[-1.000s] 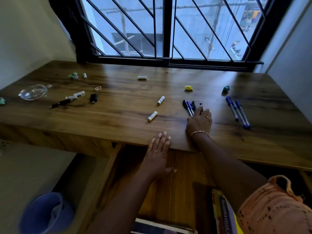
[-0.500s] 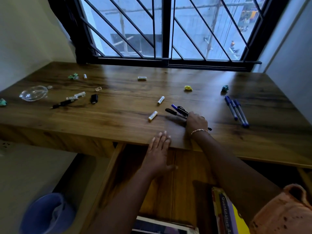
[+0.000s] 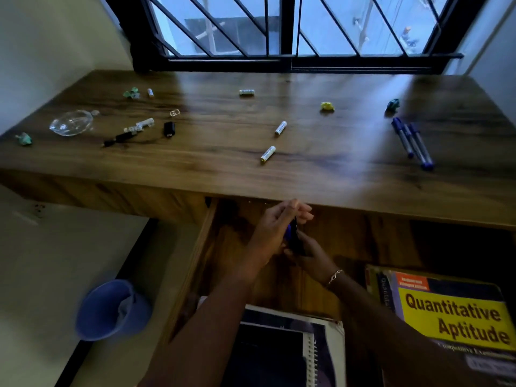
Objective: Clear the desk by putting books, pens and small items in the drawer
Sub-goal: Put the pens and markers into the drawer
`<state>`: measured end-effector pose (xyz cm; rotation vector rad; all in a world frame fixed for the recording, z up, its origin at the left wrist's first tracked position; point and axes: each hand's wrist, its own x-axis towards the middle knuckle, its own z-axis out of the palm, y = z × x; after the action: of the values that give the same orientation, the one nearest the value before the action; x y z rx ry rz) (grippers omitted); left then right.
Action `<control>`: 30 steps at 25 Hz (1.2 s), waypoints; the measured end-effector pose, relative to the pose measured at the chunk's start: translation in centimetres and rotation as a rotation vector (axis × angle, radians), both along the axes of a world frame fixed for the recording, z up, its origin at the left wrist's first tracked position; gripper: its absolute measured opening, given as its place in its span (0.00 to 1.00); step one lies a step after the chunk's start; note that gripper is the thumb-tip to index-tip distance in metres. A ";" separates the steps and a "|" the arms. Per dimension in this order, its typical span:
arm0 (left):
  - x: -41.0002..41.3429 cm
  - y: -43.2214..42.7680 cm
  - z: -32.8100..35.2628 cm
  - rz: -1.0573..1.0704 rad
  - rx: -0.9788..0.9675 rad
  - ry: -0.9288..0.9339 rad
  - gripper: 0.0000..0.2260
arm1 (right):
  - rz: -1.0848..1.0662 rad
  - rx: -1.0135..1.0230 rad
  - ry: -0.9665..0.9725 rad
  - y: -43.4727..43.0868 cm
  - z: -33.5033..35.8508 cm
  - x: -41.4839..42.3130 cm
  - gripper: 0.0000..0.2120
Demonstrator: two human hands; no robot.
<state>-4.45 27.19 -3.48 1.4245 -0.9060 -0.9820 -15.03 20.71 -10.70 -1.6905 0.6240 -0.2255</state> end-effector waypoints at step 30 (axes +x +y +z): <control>1.7 4.8 -6.4 0.434 0.261 0.039 0.06 | 0.228 0.186 0.383 1.1 0.7 -0.1 0.14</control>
<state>-2.73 31.98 -9.89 1.7244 -0.4185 -0.8108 -15.17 21.78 -9.97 -1.6176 0.7021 0.3174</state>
